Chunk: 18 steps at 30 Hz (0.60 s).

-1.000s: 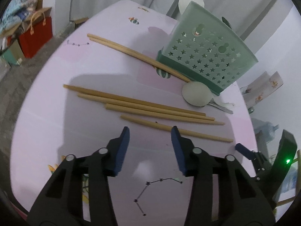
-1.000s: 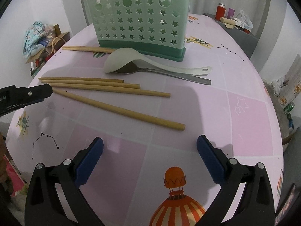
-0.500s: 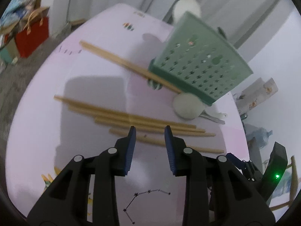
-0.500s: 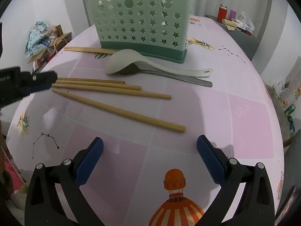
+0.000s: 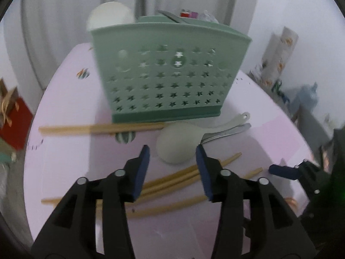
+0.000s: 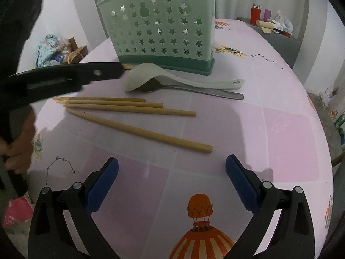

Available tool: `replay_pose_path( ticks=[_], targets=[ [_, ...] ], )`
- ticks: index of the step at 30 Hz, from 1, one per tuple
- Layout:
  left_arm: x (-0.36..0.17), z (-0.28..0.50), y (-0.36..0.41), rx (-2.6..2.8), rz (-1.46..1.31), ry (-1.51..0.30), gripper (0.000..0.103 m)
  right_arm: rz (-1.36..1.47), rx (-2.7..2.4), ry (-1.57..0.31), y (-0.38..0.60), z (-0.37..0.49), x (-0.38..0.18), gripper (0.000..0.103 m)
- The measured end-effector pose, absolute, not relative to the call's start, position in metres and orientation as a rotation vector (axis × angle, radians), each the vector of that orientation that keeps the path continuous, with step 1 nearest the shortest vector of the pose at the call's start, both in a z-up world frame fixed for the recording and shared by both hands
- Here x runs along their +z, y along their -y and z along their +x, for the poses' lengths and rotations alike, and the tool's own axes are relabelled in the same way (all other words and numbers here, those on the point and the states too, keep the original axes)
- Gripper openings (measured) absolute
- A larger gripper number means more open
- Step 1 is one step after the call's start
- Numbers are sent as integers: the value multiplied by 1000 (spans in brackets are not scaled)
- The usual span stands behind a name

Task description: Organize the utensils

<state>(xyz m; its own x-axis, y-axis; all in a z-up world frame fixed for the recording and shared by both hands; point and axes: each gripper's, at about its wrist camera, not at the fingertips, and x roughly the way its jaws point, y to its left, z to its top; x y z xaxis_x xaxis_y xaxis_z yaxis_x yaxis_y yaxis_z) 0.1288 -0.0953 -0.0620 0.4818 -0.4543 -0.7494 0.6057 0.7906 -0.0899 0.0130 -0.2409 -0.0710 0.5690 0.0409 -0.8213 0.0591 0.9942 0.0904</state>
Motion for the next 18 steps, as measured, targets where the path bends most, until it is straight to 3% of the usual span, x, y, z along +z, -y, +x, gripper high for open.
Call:
replay_pose_path(
  ticks=[18],
  targets=[
    [-86, 136, 133, -664, 399, -852, 48, 123, 0, -953, 244, 14, -70, 97]
  ],
)
